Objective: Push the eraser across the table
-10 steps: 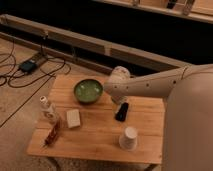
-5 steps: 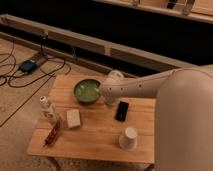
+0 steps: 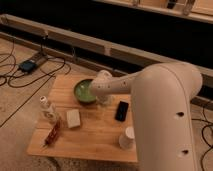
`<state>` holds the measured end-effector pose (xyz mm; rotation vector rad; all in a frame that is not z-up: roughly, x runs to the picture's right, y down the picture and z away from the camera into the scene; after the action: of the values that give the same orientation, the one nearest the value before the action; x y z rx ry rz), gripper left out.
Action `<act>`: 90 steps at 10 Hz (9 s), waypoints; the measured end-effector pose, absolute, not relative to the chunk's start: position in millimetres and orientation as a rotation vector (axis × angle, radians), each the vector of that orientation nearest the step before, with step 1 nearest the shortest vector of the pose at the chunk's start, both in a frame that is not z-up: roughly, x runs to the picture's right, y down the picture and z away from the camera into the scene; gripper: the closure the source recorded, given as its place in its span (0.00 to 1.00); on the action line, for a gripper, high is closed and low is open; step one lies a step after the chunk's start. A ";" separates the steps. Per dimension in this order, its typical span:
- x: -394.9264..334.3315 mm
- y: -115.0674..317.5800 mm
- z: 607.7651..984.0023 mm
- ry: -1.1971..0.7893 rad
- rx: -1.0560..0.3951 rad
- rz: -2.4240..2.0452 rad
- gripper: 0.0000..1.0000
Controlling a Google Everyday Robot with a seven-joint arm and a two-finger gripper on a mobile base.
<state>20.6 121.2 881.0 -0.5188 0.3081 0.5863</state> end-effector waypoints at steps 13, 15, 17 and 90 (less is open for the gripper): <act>63.9 109.9 886.8 0.308 -0.601 0.407 0.27; 48.6 112.6 878.7 0.316 -0.589 0.376 0.27; 47.5 112.7 880.2 0.320 -0.583 0.365 0.27; 271.1 137.9 883.7 0.222 -0.580 0.450 1.00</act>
<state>271.1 137.9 883.7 -0.5801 0.2224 0.4496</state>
